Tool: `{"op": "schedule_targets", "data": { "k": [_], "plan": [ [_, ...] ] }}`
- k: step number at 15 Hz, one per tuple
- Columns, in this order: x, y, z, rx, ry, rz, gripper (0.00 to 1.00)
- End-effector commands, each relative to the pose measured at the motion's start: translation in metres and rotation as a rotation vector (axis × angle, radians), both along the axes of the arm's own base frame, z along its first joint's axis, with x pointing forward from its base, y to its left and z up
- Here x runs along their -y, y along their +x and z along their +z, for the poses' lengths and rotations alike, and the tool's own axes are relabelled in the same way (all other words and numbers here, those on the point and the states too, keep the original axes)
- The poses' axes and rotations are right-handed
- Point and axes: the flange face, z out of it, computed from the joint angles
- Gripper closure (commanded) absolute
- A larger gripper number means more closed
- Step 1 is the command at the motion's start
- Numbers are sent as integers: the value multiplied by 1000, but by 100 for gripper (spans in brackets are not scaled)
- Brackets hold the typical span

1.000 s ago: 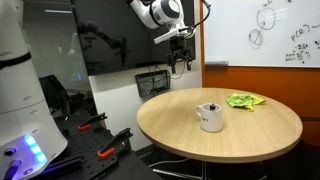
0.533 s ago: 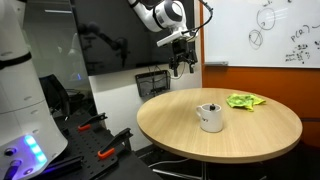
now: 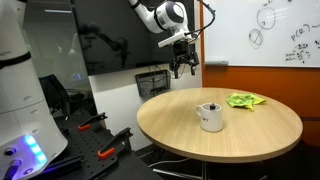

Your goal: Put the marker on the table

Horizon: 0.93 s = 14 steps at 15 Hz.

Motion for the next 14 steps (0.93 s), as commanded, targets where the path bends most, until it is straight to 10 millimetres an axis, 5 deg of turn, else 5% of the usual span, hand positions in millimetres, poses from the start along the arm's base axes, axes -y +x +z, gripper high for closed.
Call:
{"op": "schedule_targets", "data": {
  "k": [1, 4, 8, 14],
  "plan": [
    [15, 2, -4, -39, 59, 101, 0],
    [33, 1, -11, -65, 126, 163, 0],
    [49, 1, -23, -91, 172, 189, 29],
    [66, 21, -62, -106, 142, 165, 22]
  ]
}}
